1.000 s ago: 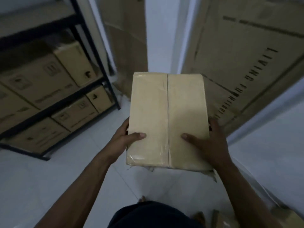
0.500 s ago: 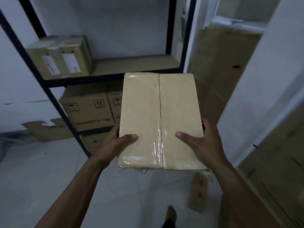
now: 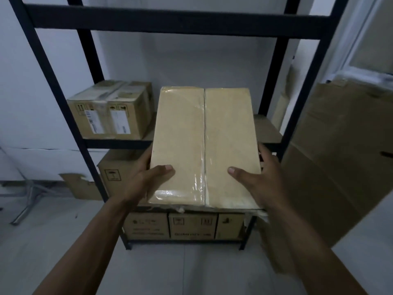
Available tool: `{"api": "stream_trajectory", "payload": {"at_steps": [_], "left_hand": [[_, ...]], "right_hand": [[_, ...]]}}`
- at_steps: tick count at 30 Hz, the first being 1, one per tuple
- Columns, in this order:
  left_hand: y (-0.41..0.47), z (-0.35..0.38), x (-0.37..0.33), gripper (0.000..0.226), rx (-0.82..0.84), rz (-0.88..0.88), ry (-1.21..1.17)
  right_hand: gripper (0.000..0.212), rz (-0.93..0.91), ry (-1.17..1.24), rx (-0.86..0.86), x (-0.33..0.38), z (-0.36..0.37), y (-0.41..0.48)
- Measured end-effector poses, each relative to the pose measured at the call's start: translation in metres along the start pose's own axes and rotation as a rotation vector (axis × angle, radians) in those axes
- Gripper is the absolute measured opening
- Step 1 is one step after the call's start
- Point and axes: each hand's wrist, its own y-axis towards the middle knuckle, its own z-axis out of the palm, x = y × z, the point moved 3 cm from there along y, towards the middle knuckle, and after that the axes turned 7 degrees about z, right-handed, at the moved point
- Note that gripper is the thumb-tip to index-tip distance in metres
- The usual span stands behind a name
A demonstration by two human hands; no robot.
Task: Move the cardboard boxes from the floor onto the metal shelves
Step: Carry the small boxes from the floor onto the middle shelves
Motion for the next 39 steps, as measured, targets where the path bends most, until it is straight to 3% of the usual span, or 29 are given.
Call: {"api": "stream_trajectory", "payload": {"at_steps": [5, 8, 11, 15, 18, 23, 28, 34, 39], "left_hand": [[0.057, -0.033, 0.004, 0.082, -0.072, 0.084, 0.006], [0.089, -0.054, 0.008, 0.093, -0.156, 0.121, -0.006], [0.119, -0.074, 0.014, 0.082, -0.176, 0.188, -0.016], [0.156, -0.104, 0.019, 0.073, -0.127, 0.242, 0.062], [0.183, -0.124, 0.029, 0.074, -0.12, 0.225, 0.235], [0.21, -0.143, 0.031, 0.06, -0.215, 0.322, 0.831], [0.231, -0.163, 0.021, 0.045, -0.227, 0.44, 1.223], [0.253, -0.182, 0.025, 0.057, -0.145, 0.324, 1.35], [0.254, -0.185, 0.031, 0.058, -0.181, 0.374, 1.309]], "right_hand": [[0.103, -0.038, 0.112, 0.152, 0.012, 0.039, 0.071], [0.097, -0.044, 0.163, 0.202, 0.013, 0.064, 0.106], [0.088, -0.004, 0.234, 0.217, 0.016, 0.089, 0.136], [0.095, -0.049, 0.331, 0.183, 0.026, 0.11, 0.172], [0.091, -0.083, 0.345, 0.164, 0.021, 0.12, 0.191], [0.078, -0.111, 0.243, 0.081, 0.005, 0.151, 0.211], [0.068, -0.133, 0.272, 0.064, 0.0, 0.167, 0.24], [0.069, -0.146, 0.298, 0.08, -0.003, 0.181, 0.263], [0.071, -0.155, 0.337, 0.157, 0.001, 0.187, 0.276]]}}
